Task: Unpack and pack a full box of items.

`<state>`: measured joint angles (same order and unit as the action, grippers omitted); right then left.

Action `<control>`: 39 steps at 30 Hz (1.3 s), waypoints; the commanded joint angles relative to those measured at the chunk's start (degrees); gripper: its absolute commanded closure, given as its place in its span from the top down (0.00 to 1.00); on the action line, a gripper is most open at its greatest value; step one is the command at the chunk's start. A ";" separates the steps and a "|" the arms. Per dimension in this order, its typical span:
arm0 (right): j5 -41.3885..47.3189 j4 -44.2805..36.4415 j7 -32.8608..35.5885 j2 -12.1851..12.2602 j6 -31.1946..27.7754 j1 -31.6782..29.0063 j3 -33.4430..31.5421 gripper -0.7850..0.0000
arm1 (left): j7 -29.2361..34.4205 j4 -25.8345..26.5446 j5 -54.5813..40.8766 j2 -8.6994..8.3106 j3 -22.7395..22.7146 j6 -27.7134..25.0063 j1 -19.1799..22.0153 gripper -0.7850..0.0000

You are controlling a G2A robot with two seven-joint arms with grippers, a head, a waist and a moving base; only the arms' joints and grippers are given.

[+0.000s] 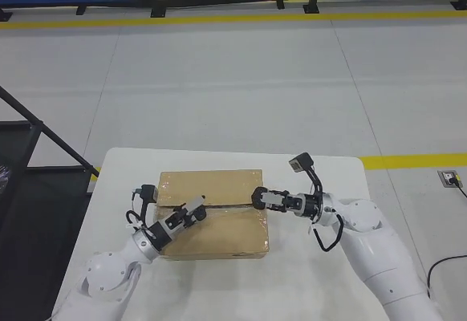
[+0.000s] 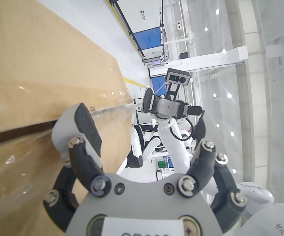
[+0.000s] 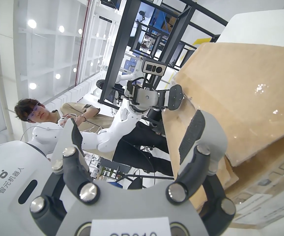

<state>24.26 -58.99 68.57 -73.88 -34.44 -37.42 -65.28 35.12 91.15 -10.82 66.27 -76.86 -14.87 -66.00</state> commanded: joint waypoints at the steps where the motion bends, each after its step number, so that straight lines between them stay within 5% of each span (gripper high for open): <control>1: 0.20 -0.52 0.55 0.32 0.36 -0.51 -0.62 1.00 | -0.57 0.32 0.63 0.07 0.52 0.01 -0.03 1.00; 10: 6.01 -6.67 6.90 1.74 5.63 -4.45 -3.03 1.00 | -1.08 1.64 0.53 0.05 0.39 -0.37 -0.96 1.00; 14: 4.63 -8.32 4.04 1.42 5.83 -4.50 -1.27 1.00 | -1.70 1.97 -0.60 0.09 0.02 -1.03 -1.29 1.00; 29: 2.32 -0.39 -4.06 -3.14 4.99 4.58 11.66 1.00 | -1.48 4.59 -7.56 -0.94 -9.48 -6.01 -8.70 1.00; 39: -1.20 7.82 -10.46 -6.56 6.07 9.92 18.20 1.00 | -1.11 1.12 -10.34 -1.46 -14.28 -7.13 -10.77 1.00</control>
<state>23.43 -52.21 58.31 -80.05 -29.09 -28.15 -47.83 33.90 92.52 -20.76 64.84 -90.79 -21.80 -76.69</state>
